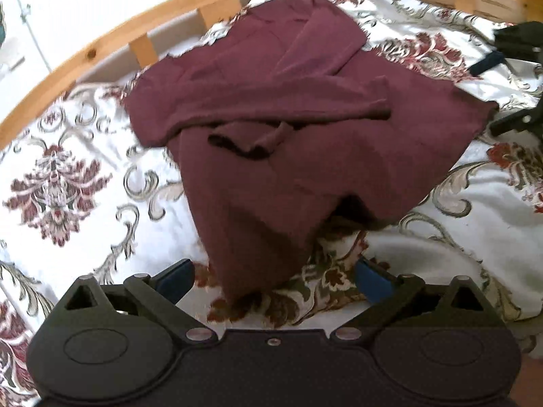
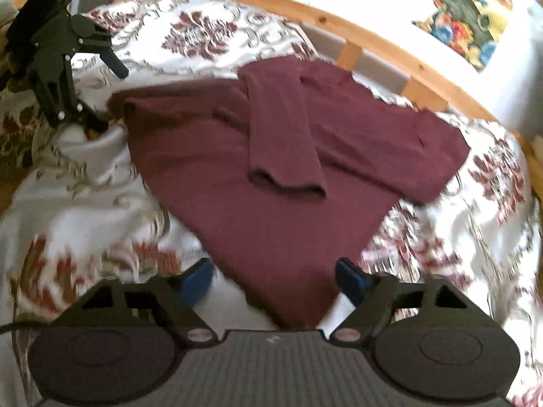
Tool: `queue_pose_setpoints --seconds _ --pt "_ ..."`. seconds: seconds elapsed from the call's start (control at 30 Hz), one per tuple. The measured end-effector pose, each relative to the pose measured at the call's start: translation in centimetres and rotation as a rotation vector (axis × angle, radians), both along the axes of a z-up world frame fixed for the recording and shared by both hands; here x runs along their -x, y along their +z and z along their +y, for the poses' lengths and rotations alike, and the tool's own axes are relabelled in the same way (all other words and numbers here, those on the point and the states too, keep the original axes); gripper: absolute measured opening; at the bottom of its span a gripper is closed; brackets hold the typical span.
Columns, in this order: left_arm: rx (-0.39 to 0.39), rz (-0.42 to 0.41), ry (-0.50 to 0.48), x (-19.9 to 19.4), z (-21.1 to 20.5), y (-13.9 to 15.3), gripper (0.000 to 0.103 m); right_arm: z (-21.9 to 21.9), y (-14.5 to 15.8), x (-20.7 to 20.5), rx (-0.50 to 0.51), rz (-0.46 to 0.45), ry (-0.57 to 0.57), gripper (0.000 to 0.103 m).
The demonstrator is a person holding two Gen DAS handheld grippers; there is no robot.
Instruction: Fold small clothes
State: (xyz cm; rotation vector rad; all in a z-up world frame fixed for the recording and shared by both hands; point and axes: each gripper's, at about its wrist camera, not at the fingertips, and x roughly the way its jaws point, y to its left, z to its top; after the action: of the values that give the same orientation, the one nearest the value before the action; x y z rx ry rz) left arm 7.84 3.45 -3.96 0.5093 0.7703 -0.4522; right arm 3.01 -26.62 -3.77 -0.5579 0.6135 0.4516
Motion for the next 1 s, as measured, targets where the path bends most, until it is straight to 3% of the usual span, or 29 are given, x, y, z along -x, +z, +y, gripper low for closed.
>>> queue_pose_setpoints --seconds 0.1,0.17,0.2,0.47,0.6,0.8,0.93,0.97,1.0 --pt "-0.017 0.008 0.007 -0.6 0.0 -0.6 0.099 -1.0 -0.6 0.4 0.019 0.005 -0.058 0.061" --pt "-0.038 0.006 0.014 -0.9 -0.2 -1.0 0.099 -1.5 -1.0 0.3 -0.005 0.020 -0.092 0.039" --pt "-0.051 0.002 0.021 -1.0 -0.3 -1.1 0.100 -1.8 -1.0 0.1 -0.036 0.043 -0.104 0.012" --pt "-0.051 0.005 0.015 -1.2 -0.6 -1.4 0.087 -6.5 2.0 -0.3 -0.343 0.109 -0.214 0.009" --pt "-0.080 -0.032 -0.002 -0.7 -1.0 -1.6 0.086 -8.3 2.6 -0.7 -0.402 0.131 -0.266 0.009" --pt "-0.142 -0.096 -0.018 -0.2 -1.1 -1.7 0.085 -8.7 1.7 -1.0 -0.384 0.141 -0.342 0.010" --pt "-0.163 -0.125 -0.035 -0.2 -1.4 -1.9 0.081 -6.5 0.5 -0.1 -0.212 0.093 -0.294 0.019" --pt "-0.173 -0.140 -0.039 -0.2 -1.6 -2.0 0.079 -6.0 0.3 0.1 -0.170 0.084 -0.274 0.020" --pt "-0.180 -0.151 -0.043 -0.1 -1.7 -2.0 0.072 -5.4 0.1 0.4 -0.134 0.070 -0.253 0.028"
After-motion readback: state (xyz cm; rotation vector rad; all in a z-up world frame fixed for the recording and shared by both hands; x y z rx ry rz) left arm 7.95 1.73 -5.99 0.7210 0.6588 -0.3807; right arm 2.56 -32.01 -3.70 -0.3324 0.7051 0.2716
